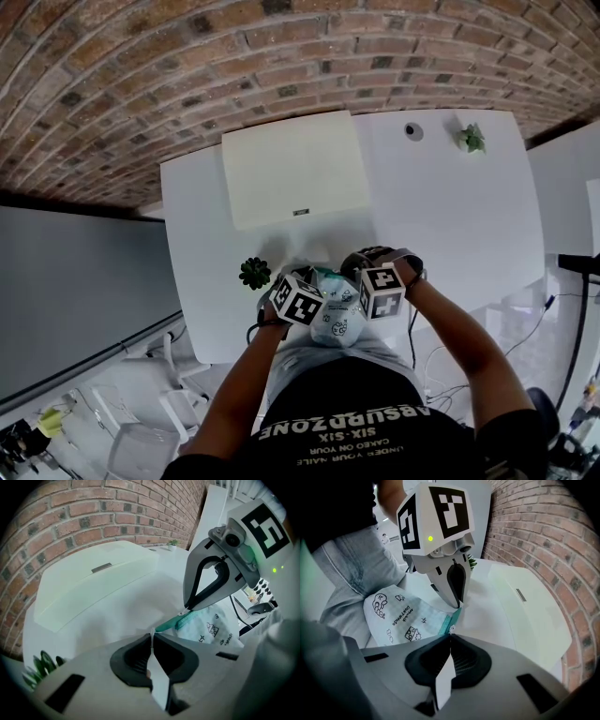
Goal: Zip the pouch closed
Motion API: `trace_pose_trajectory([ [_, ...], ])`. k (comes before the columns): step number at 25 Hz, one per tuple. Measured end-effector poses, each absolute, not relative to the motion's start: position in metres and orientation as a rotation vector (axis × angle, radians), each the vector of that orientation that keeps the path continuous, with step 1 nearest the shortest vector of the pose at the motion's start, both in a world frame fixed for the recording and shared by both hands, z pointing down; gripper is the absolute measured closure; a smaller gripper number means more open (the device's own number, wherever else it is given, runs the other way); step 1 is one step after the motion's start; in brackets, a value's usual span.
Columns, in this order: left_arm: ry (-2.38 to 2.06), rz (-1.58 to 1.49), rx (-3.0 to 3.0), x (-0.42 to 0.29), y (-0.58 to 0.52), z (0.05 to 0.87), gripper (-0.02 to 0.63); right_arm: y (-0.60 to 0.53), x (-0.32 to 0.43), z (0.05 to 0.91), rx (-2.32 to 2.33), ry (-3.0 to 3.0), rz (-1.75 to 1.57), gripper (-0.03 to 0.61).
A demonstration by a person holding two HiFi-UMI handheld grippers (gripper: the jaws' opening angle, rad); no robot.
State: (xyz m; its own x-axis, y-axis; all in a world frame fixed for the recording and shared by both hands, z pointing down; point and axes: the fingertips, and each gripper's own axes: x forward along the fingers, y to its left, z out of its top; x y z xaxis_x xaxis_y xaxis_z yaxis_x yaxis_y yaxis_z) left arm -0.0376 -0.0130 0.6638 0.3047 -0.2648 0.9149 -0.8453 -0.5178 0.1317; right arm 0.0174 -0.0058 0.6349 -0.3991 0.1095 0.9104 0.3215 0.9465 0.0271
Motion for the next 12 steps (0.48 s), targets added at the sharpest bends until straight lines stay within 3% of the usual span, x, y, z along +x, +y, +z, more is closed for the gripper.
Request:
trace_pose_trajectory([
  [12,-0.988,1.204,1.955,-0.0374,-0.0126,0.6646,0.592,-0.0047,0.0259,0.635,-0.29,-1.985,-0.218,0.577],
])
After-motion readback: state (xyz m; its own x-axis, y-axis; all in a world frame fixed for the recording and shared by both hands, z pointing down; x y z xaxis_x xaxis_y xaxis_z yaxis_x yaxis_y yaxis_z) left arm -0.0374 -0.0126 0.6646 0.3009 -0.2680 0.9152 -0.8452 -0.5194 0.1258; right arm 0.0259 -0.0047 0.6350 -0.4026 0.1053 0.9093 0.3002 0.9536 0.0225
